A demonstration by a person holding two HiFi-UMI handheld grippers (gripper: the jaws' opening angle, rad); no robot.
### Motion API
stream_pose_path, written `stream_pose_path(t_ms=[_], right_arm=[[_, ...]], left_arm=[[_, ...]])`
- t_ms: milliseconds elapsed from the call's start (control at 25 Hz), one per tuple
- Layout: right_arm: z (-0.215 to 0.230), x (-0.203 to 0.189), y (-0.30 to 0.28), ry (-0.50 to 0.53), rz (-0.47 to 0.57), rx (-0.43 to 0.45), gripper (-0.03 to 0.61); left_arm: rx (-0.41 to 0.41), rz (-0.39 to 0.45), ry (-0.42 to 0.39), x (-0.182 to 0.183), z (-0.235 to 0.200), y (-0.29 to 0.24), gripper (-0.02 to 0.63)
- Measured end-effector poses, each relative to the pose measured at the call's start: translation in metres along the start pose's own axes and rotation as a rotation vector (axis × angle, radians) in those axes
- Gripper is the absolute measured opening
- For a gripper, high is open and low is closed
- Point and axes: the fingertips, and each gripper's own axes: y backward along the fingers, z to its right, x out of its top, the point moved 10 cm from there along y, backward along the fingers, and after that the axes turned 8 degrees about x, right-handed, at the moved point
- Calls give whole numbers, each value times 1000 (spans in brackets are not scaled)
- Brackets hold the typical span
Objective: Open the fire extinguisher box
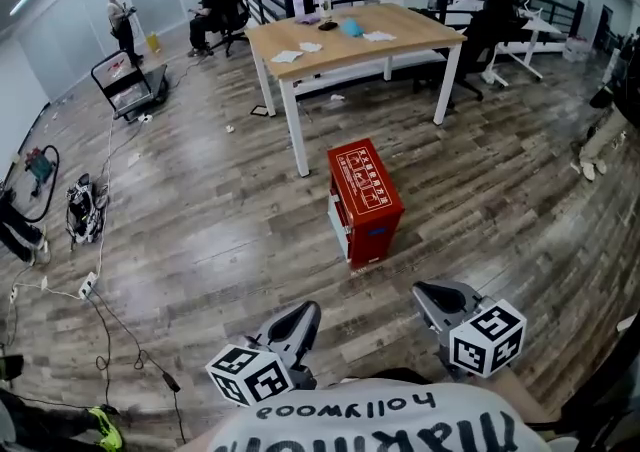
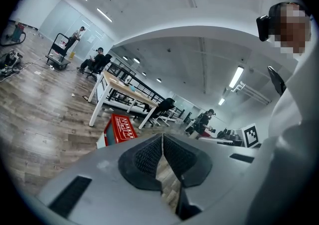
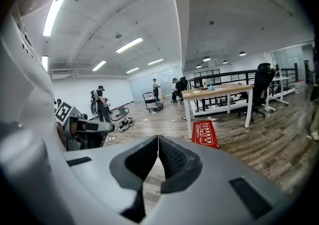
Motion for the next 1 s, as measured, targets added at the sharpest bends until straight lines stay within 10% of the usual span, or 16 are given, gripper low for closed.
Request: stream_pose_path(t_ms=[1000], right_arm=[[9,-16,-3,-53,-12,6,11]], left_arm=[[64,4,-2,8,-3,2,15]])
